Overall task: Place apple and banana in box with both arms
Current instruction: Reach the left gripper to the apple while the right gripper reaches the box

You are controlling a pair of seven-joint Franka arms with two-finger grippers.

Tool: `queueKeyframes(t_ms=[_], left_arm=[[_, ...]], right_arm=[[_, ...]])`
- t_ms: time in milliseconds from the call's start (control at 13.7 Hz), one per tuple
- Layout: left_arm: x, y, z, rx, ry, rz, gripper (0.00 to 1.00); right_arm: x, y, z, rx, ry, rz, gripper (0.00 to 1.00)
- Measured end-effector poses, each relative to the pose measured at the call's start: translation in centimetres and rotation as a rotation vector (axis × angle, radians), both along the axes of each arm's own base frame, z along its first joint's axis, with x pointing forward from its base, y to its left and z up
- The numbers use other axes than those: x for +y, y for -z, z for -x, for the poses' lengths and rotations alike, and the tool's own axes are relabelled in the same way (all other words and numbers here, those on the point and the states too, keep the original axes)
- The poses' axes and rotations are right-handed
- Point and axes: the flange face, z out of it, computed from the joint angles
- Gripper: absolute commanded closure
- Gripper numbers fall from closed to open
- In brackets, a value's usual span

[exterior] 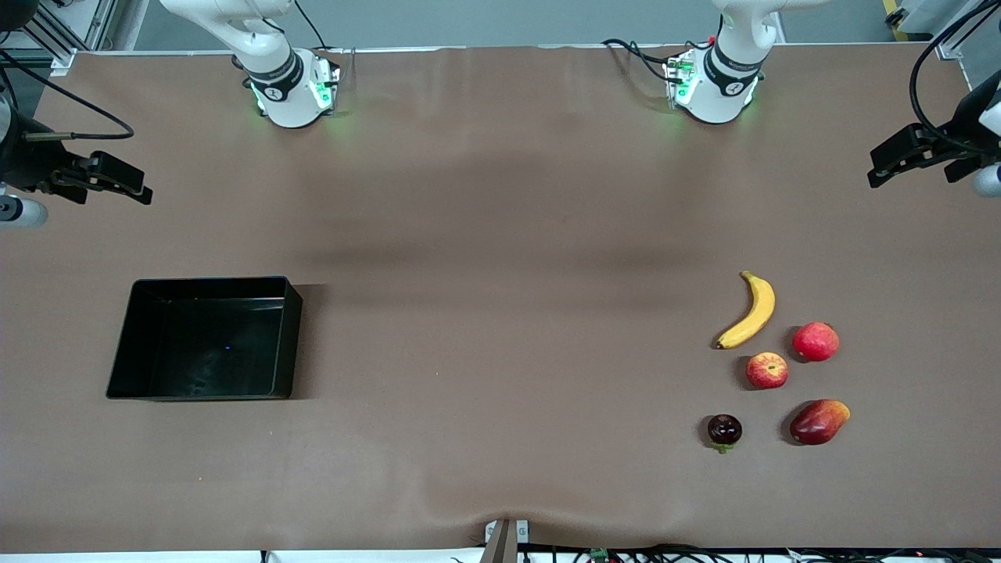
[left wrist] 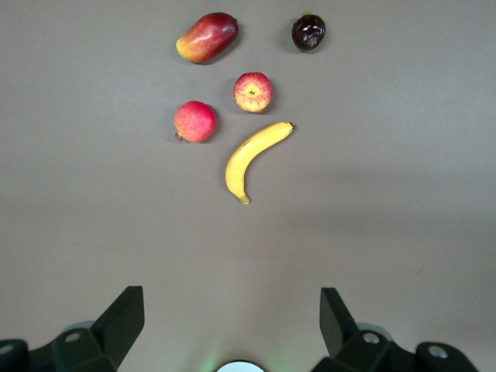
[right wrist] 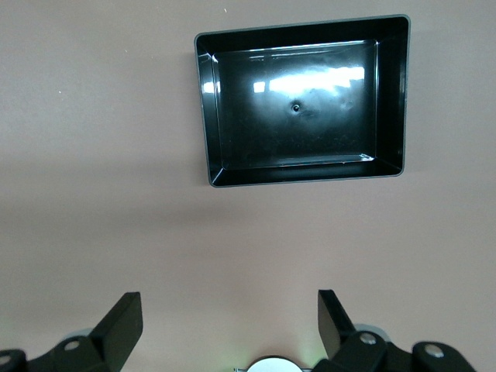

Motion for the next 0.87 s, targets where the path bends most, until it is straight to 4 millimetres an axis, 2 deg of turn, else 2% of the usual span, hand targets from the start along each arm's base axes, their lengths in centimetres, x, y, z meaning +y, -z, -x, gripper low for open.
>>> queueKeyframes(t_ms=[364,510,655,874], left_arm=[[0.1,-0.1,0.0,-0.001,-0.002,0.0,0.0],[0.4,0.9,-0.4,0.021,-0.008,0.001,0.0],[1.1,3.7,-2.0,0.067,-0.017,0.004,0.0],[1.7,10.5,-6.3,0.081,-0.021,0.017,0.0]], right_arm=[[-0.2,0.2,-0.1,0.003,0.003,0.0,0.0],[-0.2,0.2,-0.1,0.003,0.004,0.0,0.0],[-0.2,0.3,-0.1,0.005,0.004,0.0,0.0],[-0.9,1.5,-0.5,0.013,0.017,0.0,0.0]])
